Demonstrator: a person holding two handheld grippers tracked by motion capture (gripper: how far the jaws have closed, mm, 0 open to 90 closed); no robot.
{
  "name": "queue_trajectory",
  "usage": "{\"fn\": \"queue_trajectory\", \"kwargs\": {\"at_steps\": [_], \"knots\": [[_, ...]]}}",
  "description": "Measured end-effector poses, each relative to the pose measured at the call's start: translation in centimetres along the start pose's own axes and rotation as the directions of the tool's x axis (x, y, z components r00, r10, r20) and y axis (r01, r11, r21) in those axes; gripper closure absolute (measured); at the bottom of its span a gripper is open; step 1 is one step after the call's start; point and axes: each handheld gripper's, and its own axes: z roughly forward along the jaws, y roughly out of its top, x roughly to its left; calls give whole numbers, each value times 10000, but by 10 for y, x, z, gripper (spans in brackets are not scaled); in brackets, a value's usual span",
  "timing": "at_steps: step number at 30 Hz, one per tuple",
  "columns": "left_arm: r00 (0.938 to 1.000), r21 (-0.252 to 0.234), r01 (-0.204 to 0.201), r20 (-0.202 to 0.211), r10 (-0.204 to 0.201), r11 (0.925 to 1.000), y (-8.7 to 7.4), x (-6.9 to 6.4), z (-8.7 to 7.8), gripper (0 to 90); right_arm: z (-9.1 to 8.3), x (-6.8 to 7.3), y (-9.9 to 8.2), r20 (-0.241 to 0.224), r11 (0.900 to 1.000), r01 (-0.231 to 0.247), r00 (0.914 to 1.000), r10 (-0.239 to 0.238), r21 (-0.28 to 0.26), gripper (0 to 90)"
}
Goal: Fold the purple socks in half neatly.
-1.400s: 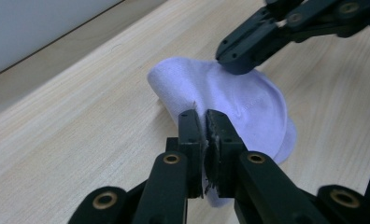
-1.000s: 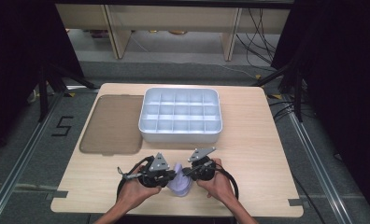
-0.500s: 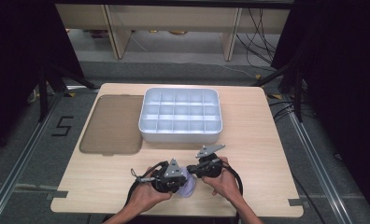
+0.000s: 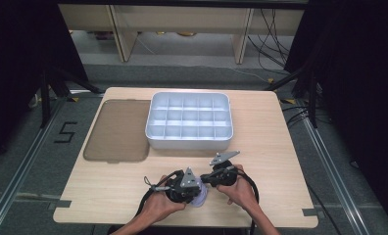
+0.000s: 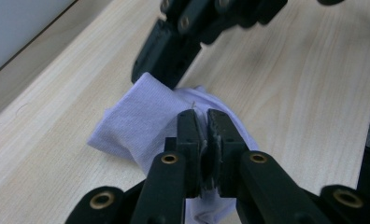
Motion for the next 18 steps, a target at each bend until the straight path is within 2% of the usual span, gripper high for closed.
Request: {"fn": "queue_trajectory", "kwargs": {"at_steps": [2,3,4,5,9,12,13,15,18], "knots": [[9999,-34,-165,-1,165,9999,0,0,1,831,-8,-1,4,42,9994,-2,10000,3,-340,888],[10000,-51,-9,-10,9,10000,0,-2,2,830,-13,0,6,40,9986,1,10000,2,-536,889],[10000,-33,-47,-34,47,10000,0,-1,2,830,-16,2,8,4,9974,102,9999,-102,-707,888],[9998,10,-208,-27,208,9998,1,-1,2,829,-22,6,13,-80,9955,210,9997,-218,-921,889],[10000,-49,12,-25,-12,10000,0,-2,3,828,-22,10,17,-308,9938,331,9989,-366,-1058,889],[10000,-36,10,-15,-10,10000,1,-2,3,826,-14,14,18,-531,9959,453,9974,-495,-785,889],[9999,-31,-168,-36,168,9999,1,-1,3,826,-11,14,19,-447,9961,582,9971,-613,-666,889],[9998,13,-170,-61,170,9999,1,-1,2,821,-5,13,19,-315,9973,620,9975,-632,-396,889],[10000,-59,29,76,-28,10000,1,-1,1,792,3,7,12,-231,9985,542,9983,-541,26,889]]}}
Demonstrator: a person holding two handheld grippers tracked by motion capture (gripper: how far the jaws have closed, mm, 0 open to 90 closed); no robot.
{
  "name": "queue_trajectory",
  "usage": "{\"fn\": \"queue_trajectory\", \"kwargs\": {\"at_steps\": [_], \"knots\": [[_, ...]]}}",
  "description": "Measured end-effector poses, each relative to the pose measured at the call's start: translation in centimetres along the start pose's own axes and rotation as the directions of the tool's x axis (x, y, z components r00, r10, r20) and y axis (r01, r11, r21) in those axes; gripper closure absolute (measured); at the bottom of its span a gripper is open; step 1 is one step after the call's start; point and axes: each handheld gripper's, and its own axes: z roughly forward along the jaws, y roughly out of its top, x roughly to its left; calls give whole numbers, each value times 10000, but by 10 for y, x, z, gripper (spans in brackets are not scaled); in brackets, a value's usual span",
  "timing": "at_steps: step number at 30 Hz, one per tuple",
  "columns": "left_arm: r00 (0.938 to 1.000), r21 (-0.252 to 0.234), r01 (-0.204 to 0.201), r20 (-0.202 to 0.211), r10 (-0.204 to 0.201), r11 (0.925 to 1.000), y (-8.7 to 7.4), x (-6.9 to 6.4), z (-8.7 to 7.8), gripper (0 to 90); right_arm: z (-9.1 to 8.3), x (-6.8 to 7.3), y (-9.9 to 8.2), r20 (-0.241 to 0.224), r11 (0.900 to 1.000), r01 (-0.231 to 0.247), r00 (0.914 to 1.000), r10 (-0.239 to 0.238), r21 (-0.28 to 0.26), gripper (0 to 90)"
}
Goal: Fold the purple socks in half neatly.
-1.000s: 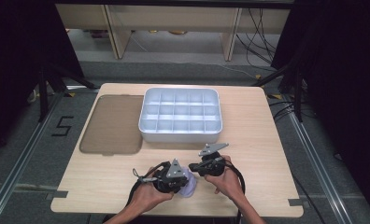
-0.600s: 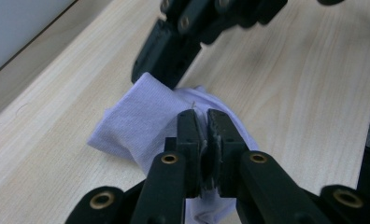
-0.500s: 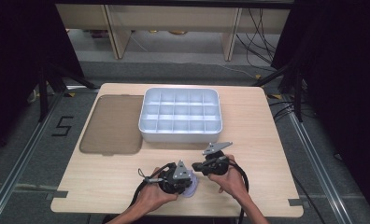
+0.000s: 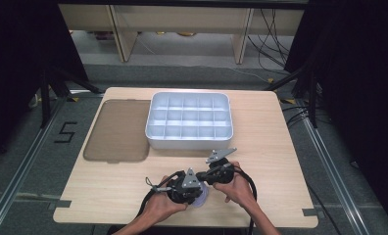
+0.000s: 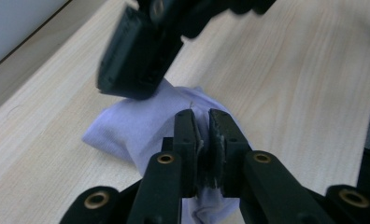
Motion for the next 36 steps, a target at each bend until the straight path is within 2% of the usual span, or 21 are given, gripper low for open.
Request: {"fn": "queue_trajectory", "kwargs": {"at_steps": [1,2,3,4,5,7,8,11,13,15,18,19,20,22,23,24,25,27,29,30,36], "knots": [[10000,-45,-80,49,80,10000,0,2,-1,792,0,0,0,0,10000,0,10000,0,0,889],[9994,-230,317,149,-313,9992,0,0,-2,773,3,0,-3,73,9998,-186,9998,186,7,889],[9998,-318,145,132,-140,9994,1,2,-5,758,2,-2,-4,17,9997,-217,9998,217,149,889],[9995,-358,281,132,-277,9990,0,2,-8,741,2,-2,-5,104,9996,-232,9997,230,149,889],[9980,-729,612,173,-601,9955,0,4,-17,705,2,-2,-4,93,9997,-198,9998,197,117,889],[9972,-809,731,189,-718,9940,-2,7,-23,691,1,-2,-4,105,9998,-131,9999,129,173,889],[9938,-1115,1104,273,-1080,9876,-3,8,-28,684,3,-1,-5,125,9998,-186,9997,185,39,889],[9906,-1289,1364,314,-1335,9822,-11,15,-41,714,3,-1,-5,208,10000,-31,9998,31,3,889],[9828,-1443,1819,582,-1752,9727,-16,16,-41,756,2,0,-5,136,9999,-145,9998,144,19,889],[9788,-1375,1967,852,-1863,9708,-18,13,-37,797,3,-1,-5,155,9999,-135,9998,135,21,889],[9889,-820,1183,999,-1099,9896,-17,1,-24,826,3,-1,-4,274,9998,-3,9996,-3,206,889],[9941,-443,663,894,-621,9968,-16,-5,-16,831,2,-1,-4,305,9995,-61,9995,52,296,889],[9975,-323,291,651,-269,9991,-16,-8,-12,832,4,0,-4,358,9999,-29,9994,24,151,889],[9985,-287,268,491,-254,9992,-16,-11,-8,833,3,0,-4,424,9994,86,9990,-100,329,889],[9989,-297,14,476,0,9996,-15,-11,-8,833,5,0,-5,455,9998,145,9989,-151,142,889],[9987,-265,141,494,-128,9995,-15,-13,-7,834,4,0,-5,494,9995,171,9986,-184,253,889],[9992,-223,-151,362,159,9996,-15,-13,-8,834,3,0,-4,502,9993,135,9986,-151,336,889],[9993,-315,134,358,-123,9994,-17,-14,-6,835,3,1,-5,373,9999,34,9993,-40,155,887],[9990,-293,9,439,4,9996,-18,-11,-7,835,2,0,-5,459,9999,87,9989,-92,110,875],[9990,-285,208,397,-196,9994,-18,-12,-6,835,1,0,-5,422,10000,-12,9991,13,-20,867],[9993,-207,-43,358,50,9998,-17,-11,-7,833,-15,4,2,321,9998,46,9995,-40,-194,754]]}}
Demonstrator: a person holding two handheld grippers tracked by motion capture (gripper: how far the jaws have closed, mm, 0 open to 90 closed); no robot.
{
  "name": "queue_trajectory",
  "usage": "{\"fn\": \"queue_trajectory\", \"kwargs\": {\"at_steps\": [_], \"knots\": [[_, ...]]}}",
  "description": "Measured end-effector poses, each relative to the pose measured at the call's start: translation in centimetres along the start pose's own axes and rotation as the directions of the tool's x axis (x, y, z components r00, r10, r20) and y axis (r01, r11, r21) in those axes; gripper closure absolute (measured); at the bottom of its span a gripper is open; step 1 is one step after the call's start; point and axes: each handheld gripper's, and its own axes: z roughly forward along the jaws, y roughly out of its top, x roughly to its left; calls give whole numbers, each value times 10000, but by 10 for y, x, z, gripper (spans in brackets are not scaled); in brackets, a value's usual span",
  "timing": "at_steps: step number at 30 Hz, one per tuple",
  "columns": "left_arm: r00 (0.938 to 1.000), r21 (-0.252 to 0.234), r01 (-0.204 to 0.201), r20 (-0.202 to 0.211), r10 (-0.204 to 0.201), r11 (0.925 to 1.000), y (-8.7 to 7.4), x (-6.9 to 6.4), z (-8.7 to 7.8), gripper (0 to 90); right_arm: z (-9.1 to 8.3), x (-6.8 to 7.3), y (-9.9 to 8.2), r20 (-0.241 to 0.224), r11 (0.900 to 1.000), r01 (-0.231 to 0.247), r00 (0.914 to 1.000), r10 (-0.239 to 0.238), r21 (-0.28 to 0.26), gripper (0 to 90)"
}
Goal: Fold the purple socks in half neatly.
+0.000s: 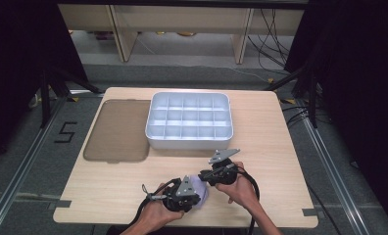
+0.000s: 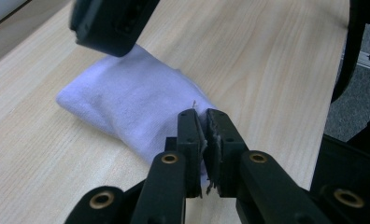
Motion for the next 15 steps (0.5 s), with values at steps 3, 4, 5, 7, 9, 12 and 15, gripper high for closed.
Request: {"fn": "queue_trajectory", "kwargs": {"at_steps": [3,4,5,7,9,12,15], "knots": [[9999,-25,105,-38,-105,9999,-1,-1,1,831,-1,1,1,-136,10000,10,9999,-10,21,671],[10000,-18,76,-61,-76,10000,-1,-2,1,830,3,0,0,-435,9995,-112,9990,125,297,628],[10000,-18,76,-61,-76,10000,-1,-2,1,829,3,0,0,-435,9995,-112,9990,125,297,628],[9999,-21,-107,-23,107,9999,0,-2,0,828,12,-4,-5,-700,9959,-545,9958,596,723,566],[9999,-39,103,-30,-103,9999,0,-3,1,827,16,-5,-7,-731,9955,-635,9950,686,711,551],[10000,-4,43,-35,-43,10000,0,-3,0,826,20,-7,-7,-774,9927,-809,9931,880,899,511],[10000,-2,14,-42,-14,10000,0,-3,0,824,24,-8,-7,-866,9899,-915,9911,1010,1079,508]]}}
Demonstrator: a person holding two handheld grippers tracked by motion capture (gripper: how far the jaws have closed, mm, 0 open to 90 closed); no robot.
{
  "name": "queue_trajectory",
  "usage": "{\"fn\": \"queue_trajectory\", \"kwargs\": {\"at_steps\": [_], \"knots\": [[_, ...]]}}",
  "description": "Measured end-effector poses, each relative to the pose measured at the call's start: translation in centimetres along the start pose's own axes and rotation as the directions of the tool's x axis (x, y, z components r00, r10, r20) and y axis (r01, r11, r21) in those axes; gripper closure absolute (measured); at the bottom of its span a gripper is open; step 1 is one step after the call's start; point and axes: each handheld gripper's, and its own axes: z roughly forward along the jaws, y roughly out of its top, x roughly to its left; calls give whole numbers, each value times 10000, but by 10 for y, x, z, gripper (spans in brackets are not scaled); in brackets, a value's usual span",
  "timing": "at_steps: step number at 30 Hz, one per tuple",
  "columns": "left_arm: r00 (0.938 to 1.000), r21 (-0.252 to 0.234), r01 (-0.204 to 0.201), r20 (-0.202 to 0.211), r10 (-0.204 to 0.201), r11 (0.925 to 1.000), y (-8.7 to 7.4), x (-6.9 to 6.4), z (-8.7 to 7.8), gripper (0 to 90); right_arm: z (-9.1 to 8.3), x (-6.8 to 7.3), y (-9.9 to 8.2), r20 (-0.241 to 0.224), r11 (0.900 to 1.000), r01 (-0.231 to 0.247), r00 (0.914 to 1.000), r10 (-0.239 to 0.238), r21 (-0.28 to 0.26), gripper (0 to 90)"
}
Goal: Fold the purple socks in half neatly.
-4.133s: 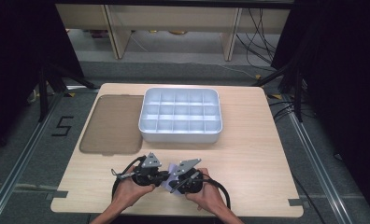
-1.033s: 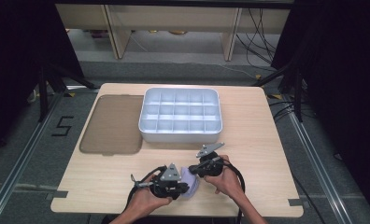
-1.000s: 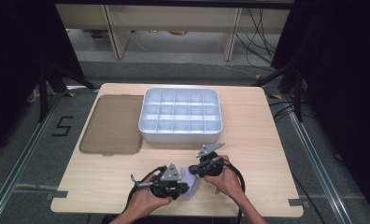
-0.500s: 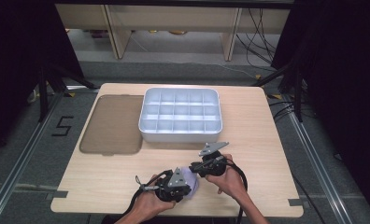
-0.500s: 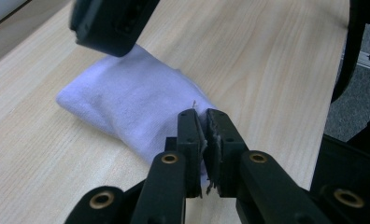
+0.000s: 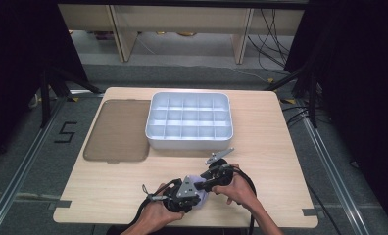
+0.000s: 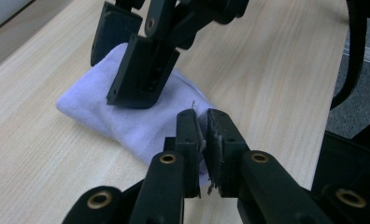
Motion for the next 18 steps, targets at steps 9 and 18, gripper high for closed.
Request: {"fn": "queue_trajectory", "kwargs": {"at_steps": [9,18], "knots": [[10000,-75,31,41,-31,10000,-1,1,0,820,7,0,2,-414,9995,-135,9990,147,280,617],[9995,-477,319,-16,-320,9984,-6,6,-6,669,7,-4,-4,-856,9978,-664,9941,660,-12,710]]}}
